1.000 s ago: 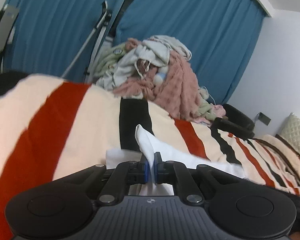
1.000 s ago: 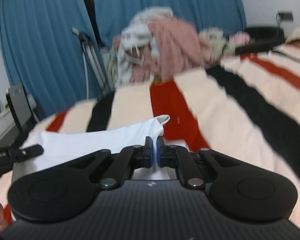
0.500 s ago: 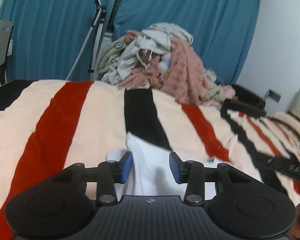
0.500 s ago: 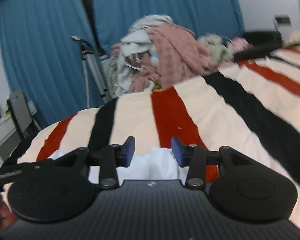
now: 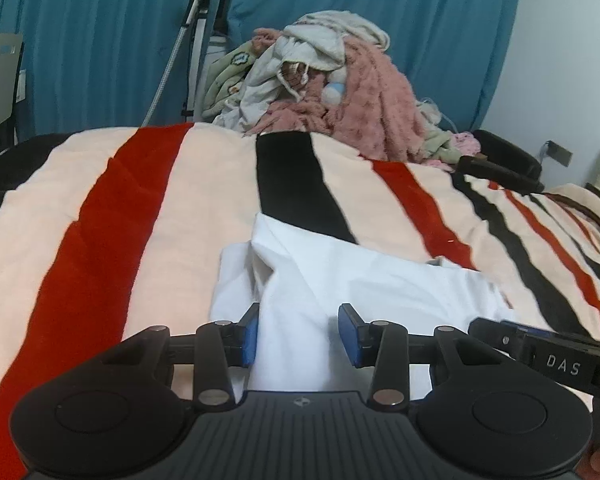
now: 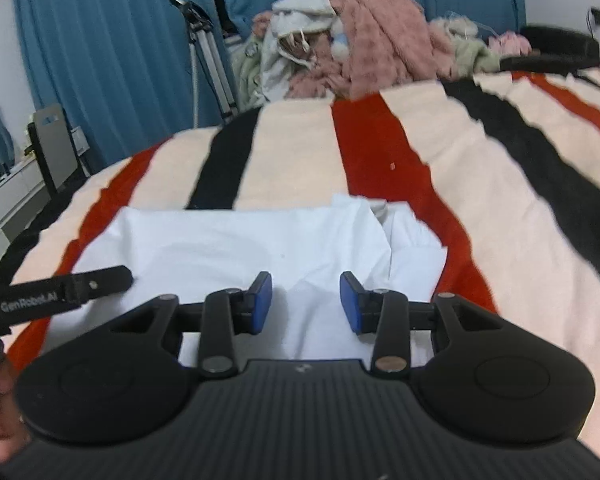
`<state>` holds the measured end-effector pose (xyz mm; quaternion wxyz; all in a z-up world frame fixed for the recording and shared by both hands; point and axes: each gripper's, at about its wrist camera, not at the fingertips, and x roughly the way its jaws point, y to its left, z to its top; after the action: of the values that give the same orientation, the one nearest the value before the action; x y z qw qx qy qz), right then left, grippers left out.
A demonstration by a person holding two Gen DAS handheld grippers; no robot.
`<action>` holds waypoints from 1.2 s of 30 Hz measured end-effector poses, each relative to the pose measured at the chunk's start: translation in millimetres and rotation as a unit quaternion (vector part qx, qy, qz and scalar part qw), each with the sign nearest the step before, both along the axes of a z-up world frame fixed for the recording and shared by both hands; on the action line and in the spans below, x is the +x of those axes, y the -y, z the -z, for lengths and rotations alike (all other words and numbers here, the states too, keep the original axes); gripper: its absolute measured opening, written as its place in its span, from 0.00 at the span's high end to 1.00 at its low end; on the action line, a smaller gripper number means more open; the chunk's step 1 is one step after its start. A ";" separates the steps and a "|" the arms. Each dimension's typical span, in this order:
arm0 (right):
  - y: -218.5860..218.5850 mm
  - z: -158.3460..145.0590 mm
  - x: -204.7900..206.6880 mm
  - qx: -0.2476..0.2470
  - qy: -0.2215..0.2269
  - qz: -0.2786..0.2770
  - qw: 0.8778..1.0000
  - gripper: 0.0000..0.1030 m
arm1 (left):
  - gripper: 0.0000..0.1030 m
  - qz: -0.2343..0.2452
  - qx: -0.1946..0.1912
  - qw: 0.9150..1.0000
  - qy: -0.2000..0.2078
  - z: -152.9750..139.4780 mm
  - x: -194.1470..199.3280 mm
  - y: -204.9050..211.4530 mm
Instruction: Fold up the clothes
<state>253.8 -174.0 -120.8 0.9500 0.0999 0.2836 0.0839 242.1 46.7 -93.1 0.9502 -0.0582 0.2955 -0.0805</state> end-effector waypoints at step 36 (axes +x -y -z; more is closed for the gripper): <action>0.3 2.6 -47.7 0.017 -0.052 0.005 0.998 0.61 | 0.58 -0.125 -0.392 0.904 -0.117 62.6 -80.9 -62.9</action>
<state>206.1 -174.3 -123.5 0.9325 0.1218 0.3307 0.0786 161.2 109.6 -155.7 0.8113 -0.4715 0.3398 -0.0631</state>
